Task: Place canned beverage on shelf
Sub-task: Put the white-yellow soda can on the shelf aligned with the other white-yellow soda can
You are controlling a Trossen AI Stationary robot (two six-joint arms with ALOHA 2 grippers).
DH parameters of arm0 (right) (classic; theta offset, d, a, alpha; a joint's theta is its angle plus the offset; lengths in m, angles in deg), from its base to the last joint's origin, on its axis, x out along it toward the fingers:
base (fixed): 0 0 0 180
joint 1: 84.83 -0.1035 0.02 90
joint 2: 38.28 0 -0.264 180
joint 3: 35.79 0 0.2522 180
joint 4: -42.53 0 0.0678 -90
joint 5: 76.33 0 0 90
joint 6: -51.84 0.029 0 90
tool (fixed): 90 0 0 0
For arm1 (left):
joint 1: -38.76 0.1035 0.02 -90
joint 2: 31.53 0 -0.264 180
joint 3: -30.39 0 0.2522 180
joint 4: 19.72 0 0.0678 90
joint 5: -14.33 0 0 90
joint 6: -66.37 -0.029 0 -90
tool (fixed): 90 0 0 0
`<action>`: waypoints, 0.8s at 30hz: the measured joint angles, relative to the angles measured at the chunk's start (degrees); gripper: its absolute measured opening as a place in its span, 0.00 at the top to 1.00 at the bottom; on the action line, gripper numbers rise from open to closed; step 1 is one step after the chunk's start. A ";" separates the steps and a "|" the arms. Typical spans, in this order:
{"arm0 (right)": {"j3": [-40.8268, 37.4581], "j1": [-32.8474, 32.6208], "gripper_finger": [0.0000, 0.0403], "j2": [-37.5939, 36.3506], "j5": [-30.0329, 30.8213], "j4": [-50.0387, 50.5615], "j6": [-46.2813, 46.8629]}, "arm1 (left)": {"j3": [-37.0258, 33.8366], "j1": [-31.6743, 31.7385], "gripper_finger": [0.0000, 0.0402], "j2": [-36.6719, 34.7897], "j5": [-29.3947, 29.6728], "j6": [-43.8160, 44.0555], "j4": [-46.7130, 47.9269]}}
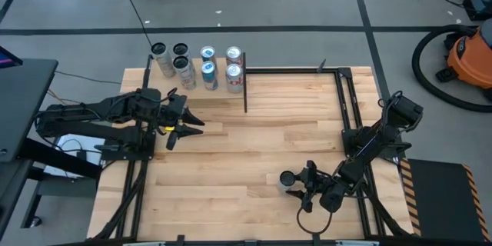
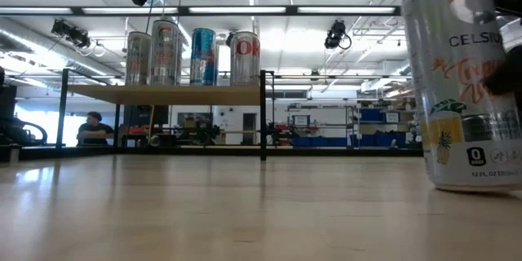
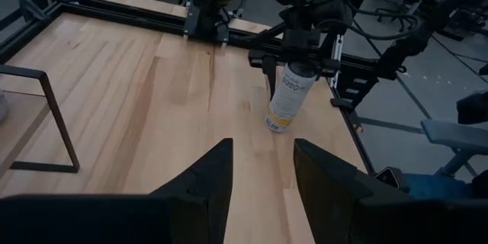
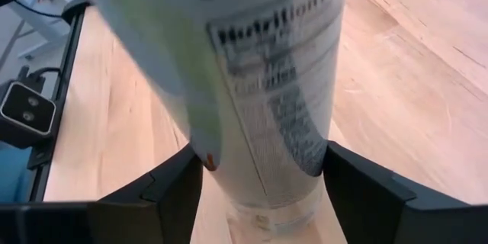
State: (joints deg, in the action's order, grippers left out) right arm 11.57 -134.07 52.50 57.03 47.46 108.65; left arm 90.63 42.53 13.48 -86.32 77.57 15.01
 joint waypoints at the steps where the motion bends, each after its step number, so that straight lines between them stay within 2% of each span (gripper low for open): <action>1: -0.02 0.08 0.37 0.02 0.07 -0.32 0.01 | 0.00 0.01 0.64 0.00 0.00 0.00 0.01; 7: -0.02 0.86 0.37 0.02 0.20 -0.60 0.04 | 0.00 0.01 0.64 0.00 0.00 0.00 0.02; 15: 0.04 1.17 0.37 -0.04 -3.20 -0.20 2.02 | 0.00 0.01 0.64 0.00 0.00 0.02 0.02; 24: 0.07 -1.06 0.28 -0.04 -3.42 -0.16 1.41 | 0.00 0.02 0.64 0.00 0.00 0.02 0.02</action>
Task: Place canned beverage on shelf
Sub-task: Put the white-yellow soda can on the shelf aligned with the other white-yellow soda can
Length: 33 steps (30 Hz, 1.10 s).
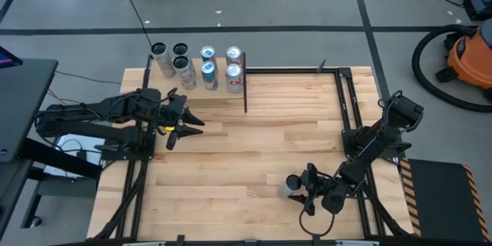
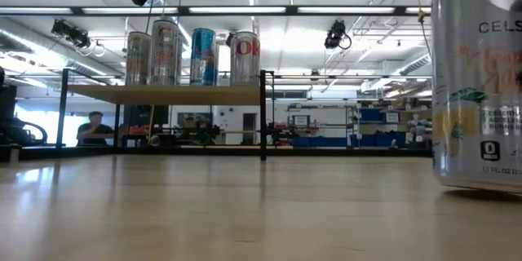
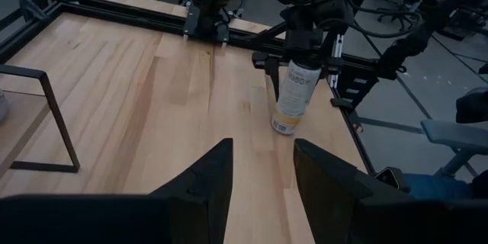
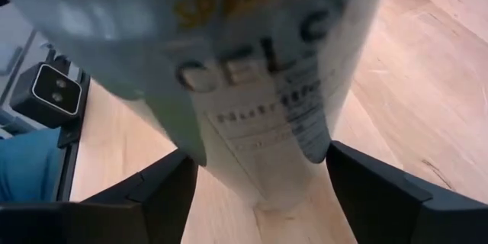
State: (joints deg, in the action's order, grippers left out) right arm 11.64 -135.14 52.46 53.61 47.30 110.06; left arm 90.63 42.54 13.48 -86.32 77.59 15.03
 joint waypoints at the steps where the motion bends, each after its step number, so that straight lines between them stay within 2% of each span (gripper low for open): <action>1: 0.00 0.00 0.27 0.00 0.02 0.00 -0.02 | 0.00 -0.02 0.64 0.00 0.00 0.00 0.00; 11: -0.04 0.60 0.22 0.04 -1.03 -0.13 -1.79 | 0.00 -0.01 0.64 0.02 0.00 0.09 0.00; 17: -0.04 2.26 0.11 0.07 -1.22 -0.71 -2.88 | 0.00 -0.01 0.64 0.02 0.00 0.07 0.00; 23: -0.11 3.68 0.02 0.09 -4.72 -6.30 -7.90 | 0.00 0.01 0.64 0.02 0.00 -0.02 0.00; 33: -0.09 6.11 0.03 0.11 -3.88 -8.96 -10.65 | 0.00 -0.01 0.64 0.02 0.01 0.00 0.00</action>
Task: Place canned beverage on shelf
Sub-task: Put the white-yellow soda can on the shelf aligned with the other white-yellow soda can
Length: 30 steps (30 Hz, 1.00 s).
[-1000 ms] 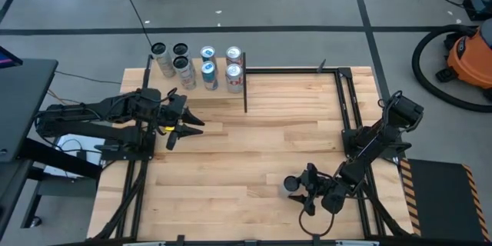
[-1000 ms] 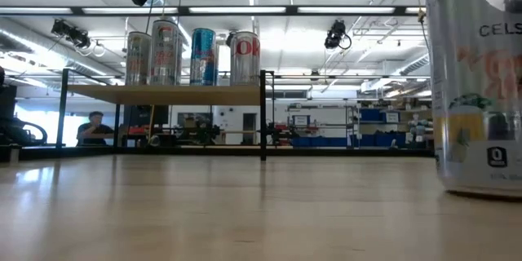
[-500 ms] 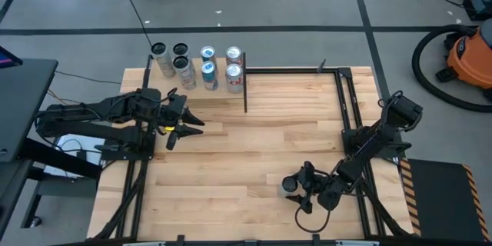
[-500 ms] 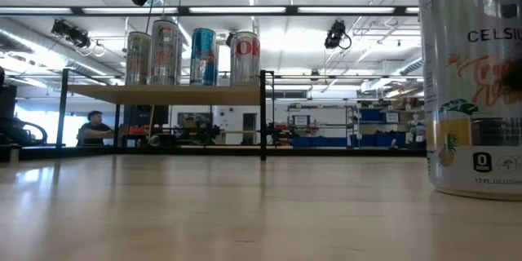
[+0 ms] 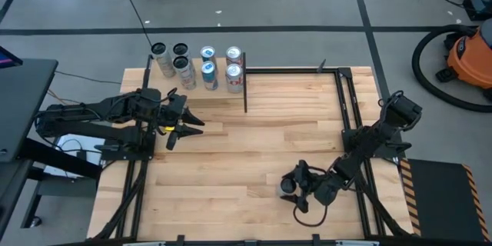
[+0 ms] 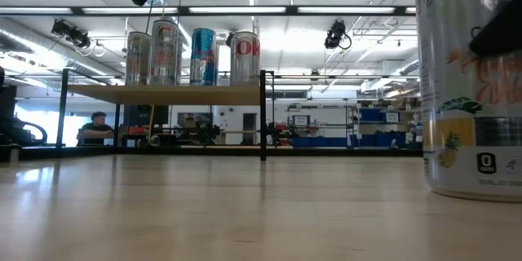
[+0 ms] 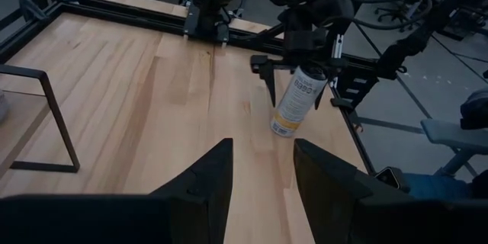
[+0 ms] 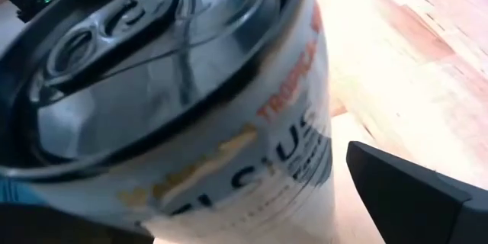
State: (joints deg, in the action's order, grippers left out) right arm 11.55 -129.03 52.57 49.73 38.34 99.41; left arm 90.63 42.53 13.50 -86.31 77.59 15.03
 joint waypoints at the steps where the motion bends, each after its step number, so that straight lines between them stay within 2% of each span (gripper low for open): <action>1: 0.00 0.18 0.03 0.00 -0.11 0.00 0.00 | 0.00 0.01 0.64 0.00 -0.01 -0.01 0.00; 5: 0.00 0.46 0.08 0.00 -0.65 0.00 0.20 | 0.00 0.00 0.64 0.00 -0.01 -0.01 0.01; 14: 0.00 1.18 0.33 0.00 -1.40 -0.62 0.87 | 0.00 0.00 0.64 0.00 1.86 0.00 0.00; 22: 0.00 4.95 0.33 0.00 -1.53 -6.20 -1.51 | 0.00 0.01 0.64 0.00 2.46 0.12 -0.11; 30: 0.04 11.92 0.32 0.00 -9.79 -10.38 -8.84 | 0.00 -0.01 0.64 0.00 2.50 1.62 -0.13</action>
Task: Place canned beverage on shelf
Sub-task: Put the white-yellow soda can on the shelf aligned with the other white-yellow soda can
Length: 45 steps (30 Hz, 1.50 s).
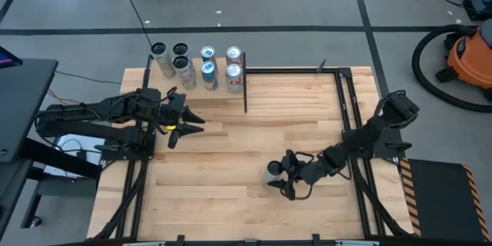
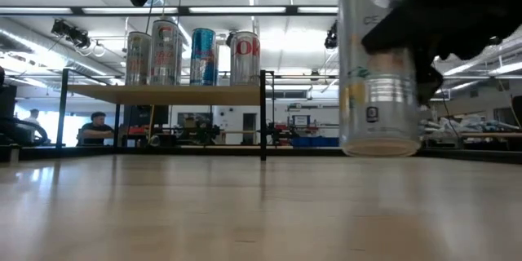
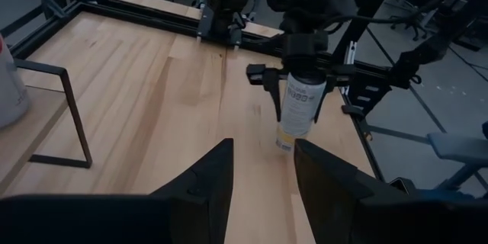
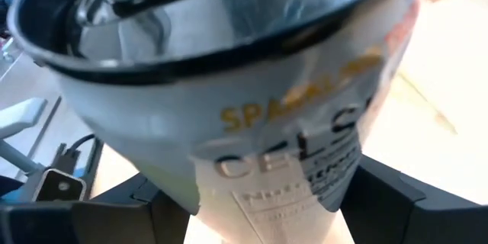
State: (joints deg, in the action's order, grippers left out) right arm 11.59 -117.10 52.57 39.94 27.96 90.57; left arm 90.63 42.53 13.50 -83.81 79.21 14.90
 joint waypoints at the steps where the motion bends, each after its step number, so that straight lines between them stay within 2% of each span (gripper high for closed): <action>1: 0.00 0.88 0.32 0.00 -1.02 -0.08 -0.57 | 0.00 0.00 0.64 0.00 0.00 0.00 -0.01; 15: 0.00 9.89 0.32 0.00 -10.14 -0.32 -9.76 | 0.00 0.02 0.64 0.00 0.77 -1.46 0.03; 19: 0.00 12.27 0.32 0.00 -13.04 -0.31 -11.76 | 0.00 0.02 0.61 0.00 0.83 -1.51 2.16; 23: 0.01 14.50 0.32 0.00 -15.48 -0.34 -13.91 | 0.00 0.02 0.52 -0.01 0.83 -1.52 4.48; 27: 0.00 17.01 0.32 0.00 -17.52 -1.33 -14.95 | 0.00 0.02 0.36 -0.01 0.85 -1.87 6.30; 32: 0.07 19.98 0.32 0.00 -18.85 -7.32 -17.81 | 0.00 0.02 0.16 0.00 0.85 -2.12 6.45; 36: 3.66 22.10 0.32 0.00 -19.25 -7.52 -19.93 | 0.00 0.02 0.05 0.00 0.85 -2.14 6.56; 39: 8.03 23.26 0.32 0.00 -21.22 -5.48 -21.55 | 0.00 0.02 0.01 0.00 0.86 -2.12 6.56; 45: 18.09 23.74 0.32 -0.02 -21.60 2.72 -22.97 | 0.00 0.02 0.01 0.00 2.60 -1.46 7.37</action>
State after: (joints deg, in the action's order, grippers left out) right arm 29.69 -93.36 52.55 18.35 30.68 67.60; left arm 90.63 42.54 13.50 -81.21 77.74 22.26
